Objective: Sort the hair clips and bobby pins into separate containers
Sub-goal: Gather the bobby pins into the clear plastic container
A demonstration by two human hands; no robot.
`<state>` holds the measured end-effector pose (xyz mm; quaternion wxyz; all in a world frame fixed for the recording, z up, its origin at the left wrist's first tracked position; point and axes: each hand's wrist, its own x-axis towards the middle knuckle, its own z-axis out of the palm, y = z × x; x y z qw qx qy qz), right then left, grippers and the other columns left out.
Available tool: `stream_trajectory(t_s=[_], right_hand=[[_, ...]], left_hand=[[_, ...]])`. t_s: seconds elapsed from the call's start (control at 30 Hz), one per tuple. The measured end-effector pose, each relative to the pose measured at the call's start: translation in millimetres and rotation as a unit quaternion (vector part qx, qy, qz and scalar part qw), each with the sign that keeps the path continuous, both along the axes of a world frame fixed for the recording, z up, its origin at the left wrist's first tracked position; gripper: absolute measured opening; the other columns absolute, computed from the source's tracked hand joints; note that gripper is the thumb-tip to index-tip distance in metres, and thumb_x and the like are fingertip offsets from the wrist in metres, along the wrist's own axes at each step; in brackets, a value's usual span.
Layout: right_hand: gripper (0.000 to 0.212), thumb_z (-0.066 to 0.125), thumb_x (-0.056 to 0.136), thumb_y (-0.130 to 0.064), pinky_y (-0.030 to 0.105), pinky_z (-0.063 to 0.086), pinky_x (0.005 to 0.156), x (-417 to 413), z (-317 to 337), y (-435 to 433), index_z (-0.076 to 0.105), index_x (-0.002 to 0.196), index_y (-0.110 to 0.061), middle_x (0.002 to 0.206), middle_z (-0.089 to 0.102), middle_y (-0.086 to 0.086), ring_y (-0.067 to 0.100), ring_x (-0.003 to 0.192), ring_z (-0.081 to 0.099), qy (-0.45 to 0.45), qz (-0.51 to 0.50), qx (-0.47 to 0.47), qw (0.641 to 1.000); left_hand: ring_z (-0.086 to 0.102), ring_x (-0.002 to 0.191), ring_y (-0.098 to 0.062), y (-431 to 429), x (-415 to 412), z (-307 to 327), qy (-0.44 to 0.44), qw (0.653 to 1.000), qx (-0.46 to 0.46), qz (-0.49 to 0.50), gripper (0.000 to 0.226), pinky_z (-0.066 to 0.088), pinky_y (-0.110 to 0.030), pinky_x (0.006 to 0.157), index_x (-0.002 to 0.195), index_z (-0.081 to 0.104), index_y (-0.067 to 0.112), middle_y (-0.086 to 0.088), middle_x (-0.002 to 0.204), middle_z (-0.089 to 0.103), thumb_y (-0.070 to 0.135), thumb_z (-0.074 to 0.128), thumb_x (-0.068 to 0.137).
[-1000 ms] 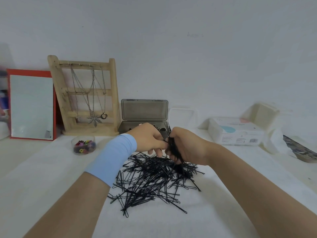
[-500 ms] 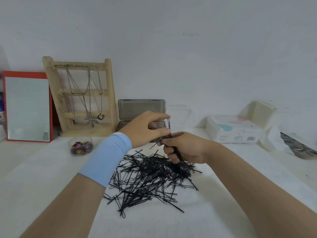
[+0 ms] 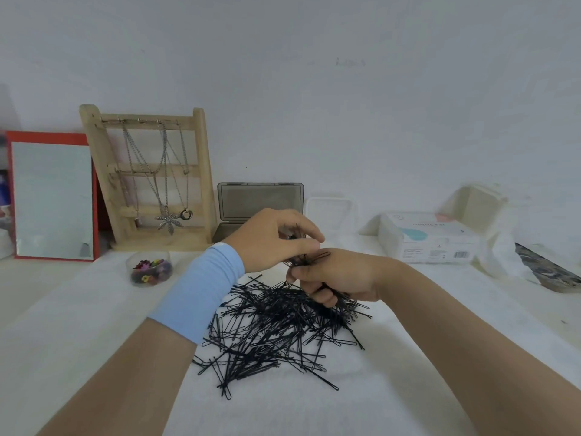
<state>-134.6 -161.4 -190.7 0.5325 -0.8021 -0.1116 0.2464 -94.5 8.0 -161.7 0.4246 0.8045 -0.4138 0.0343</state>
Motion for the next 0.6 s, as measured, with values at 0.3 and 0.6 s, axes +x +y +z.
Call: stream_trajectory(t_s=[0.3,0.6], right_hand=[[0.023,0.042,0.106,-0.025,0.026,0.017,0.050,2,-3,3,0.052,0.089,-0.013,0.064,0.027,-0.002,0.013,0.053,0.020,-0.008,0.005,-0.014,1.000],[0.023,0.041,0.107,-0.018,0.026,0.027,0.053,6,-4,-2,0.053,0.088,-0.013,0.067,0.038,0.001,0.014,0.054,0.031,-0.043,-0.036,0.077,0.995]], left_hand=[[0.063,0.063,-0.002,2,-4,7,0.002,1.000,0.000,0.008,0.010,0.047,-0.014,0.062,0.080,0.072,0.026,0.016,0.072,0.067,0.018,0.074,0.086],[0.052,0.063,-0.016,17,14,-5,0.114,0.980,-0.070,0.149,0.017,0.046,-0.029,0.062,0.085,0.058,0.021,0.000,0.070,0.059,0.018,0.048,0.098]])
